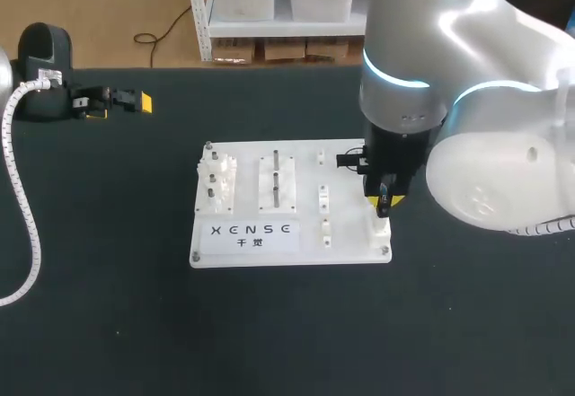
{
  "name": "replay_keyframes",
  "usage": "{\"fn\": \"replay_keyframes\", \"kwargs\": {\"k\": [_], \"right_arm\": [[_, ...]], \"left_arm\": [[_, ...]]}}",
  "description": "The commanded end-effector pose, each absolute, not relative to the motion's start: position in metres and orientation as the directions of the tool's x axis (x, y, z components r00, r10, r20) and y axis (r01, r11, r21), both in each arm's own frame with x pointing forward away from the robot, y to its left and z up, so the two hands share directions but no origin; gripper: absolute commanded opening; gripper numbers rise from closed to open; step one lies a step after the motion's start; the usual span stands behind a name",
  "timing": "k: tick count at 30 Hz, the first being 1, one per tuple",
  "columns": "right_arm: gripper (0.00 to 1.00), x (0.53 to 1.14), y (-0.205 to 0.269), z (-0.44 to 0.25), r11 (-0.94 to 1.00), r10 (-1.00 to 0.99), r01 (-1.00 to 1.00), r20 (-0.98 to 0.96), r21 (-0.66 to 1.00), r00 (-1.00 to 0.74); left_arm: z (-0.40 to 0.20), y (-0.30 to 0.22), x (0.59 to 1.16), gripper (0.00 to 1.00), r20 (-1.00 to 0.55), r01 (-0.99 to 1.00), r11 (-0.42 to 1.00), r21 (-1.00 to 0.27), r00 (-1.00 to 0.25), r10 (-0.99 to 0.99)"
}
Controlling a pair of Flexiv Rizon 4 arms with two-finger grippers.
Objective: Insert the USB connector, Ethernet cable, and multi-pin plug into their matching sockets one by one.
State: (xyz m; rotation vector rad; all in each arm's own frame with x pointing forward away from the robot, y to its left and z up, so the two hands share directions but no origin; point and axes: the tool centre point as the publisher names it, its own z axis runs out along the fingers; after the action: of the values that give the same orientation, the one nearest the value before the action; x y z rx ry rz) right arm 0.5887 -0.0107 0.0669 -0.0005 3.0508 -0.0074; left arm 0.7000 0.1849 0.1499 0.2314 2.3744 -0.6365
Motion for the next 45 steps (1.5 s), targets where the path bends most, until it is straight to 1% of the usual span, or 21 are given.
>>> {"fn": "replay_keyframes", "kwargs": {"k": [1,45], "right_arm": [[0.0,0.5881,-0.0092,0.0632,1.0,0.0,0.001,-0.089,-0.008,-0.996],[0.0,0.5902,-0.0167,0.0653,1.0,0.015,0.015,-0.094,-0.004,-0.995]], "left_arm": [[0.15,0.1849,0.7,1.0,-0.642,0.321,0.866,-0.383,-0.767,0.0],[0.15,0.1849,0.7,1.0,-0.642,0.321,0.866,-0.383,-0.767,0.0]]}}
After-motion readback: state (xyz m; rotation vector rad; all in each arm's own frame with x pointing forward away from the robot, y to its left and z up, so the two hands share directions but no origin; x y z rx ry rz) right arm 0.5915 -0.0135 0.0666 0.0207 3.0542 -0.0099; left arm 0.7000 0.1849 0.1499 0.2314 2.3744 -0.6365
